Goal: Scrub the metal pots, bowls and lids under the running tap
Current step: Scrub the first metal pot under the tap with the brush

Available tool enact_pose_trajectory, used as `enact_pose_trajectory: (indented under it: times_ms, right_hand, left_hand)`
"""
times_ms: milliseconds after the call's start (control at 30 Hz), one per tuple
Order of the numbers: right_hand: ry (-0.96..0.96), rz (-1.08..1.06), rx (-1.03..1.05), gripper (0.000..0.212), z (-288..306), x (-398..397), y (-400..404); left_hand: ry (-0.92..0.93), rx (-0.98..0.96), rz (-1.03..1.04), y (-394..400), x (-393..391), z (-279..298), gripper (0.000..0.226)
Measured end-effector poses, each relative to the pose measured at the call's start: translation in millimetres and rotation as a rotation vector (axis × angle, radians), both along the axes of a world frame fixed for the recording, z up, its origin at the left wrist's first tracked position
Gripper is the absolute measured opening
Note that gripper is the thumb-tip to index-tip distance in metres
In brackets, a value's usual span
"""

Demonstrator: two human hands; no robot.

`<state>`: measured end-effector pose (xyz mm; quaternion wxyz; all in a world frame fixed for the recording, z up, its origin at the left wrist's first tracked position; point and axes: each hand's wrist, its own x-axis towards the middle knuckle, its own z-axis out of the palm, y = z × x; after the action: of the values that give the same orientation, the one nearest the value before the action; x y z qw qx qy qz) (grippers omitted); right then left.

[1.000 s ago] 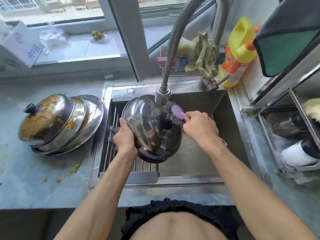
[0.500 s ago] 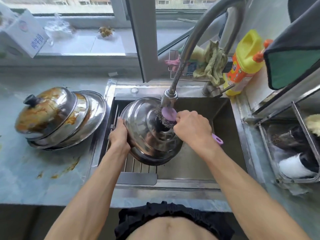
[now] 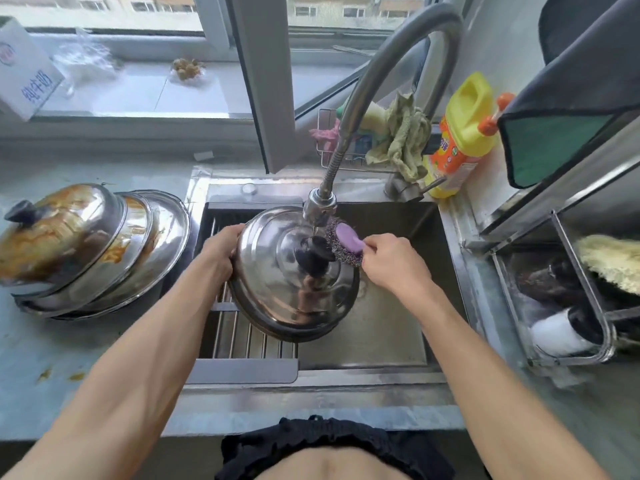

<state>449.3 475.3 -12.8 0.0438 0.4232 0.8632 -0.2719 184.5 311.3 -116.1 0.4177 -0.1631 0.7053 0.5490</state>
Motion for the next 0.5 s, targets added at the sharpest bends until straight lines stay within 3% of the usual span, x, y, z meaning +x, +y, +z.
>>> enact_pose_trajectory:
  times_ms: [100,200,300,433,500]
  right_hand:
    - [0.000,0.052,0.038,0.030,2.9,-16.8,-7.2]
    - [-0.015,0.055,0.049,0.030,0.4,-27.7,-13.4]
    - [-0.017,0.037,0.016,0.029,-4.4,-27.2,-16.6]
    - [-0.038,0.018,-0.035,0.026,-11.6,-21.9,-20.1]
    - [-0.034,0.000,-0.066,0.025,-15.6,-19.8,-21.6]
  left_hand:
    - [0.037,0.010,-0.038,-10.7,-10.6,-2.8,0.061]
    - [0.113,0.078,-0.025,-23.5,5.0,11.7,0.048]
    - [0.083,0.186,-0.072,-42.7,22.7,15.7,0.059]
    - [0.160,0.162,-0.147,-66.9,53.8,21.1,0.042]
    - [0.172,0.220,-0.138,-71.3,62.3,16.2,0.049]
